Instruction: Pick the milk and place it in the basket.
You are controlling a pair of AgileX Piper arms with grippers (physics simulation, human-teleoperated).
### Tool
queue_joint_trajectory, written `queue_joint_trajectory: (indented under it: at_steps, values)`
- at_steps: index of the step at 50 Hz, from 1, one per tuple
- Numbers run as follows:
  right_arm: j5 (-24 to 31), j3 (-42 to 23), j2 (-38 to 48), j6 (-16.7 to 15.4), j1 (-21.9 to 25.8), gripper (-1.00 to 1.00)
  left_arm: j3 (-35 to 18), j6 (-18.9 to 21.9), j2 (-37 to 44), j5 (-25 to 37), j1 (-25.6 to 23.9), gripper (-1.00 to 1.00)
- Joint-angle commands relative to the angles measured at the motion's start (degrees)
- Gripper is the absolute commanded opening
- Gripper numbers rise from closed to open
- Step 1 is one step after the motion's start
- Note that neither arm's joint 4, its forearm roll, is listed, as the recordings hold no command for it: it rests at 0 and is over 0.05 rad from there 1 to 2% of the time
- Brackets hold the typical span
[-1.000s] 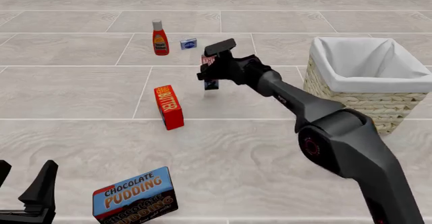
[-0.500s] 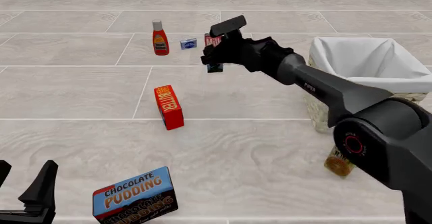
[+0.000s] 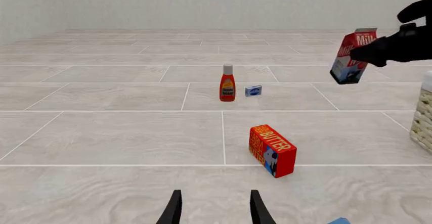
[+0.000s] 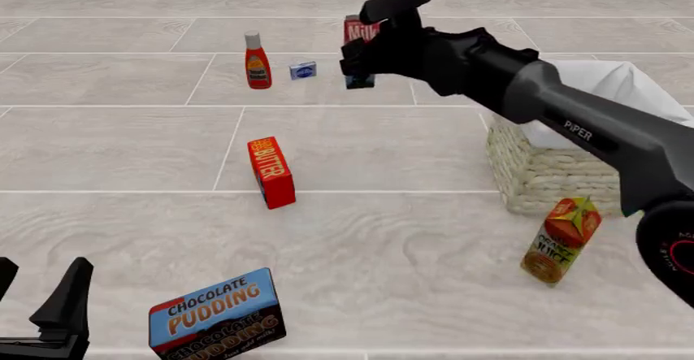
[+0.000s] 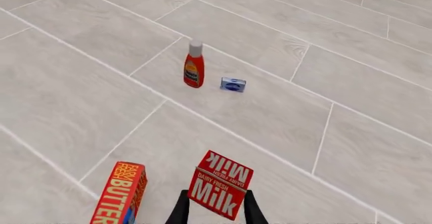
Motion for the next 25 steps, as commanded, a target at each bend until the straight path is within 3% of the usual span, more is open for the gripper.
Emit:
queue_joint_trajectory:
  at_steps: [1, 25]
  values:
    - [-0.74, 3.68, -7.62, 0.66, -0.74, -1.0, 0.0, 0.0, 0.0, 0.0, 0.0, 1.0]
    - [0.8, 10.5, -16.86, -0.04, -5.09, -1.0, 0.0, -0.01, 0.0, 0.0, -0.01, 1.0]
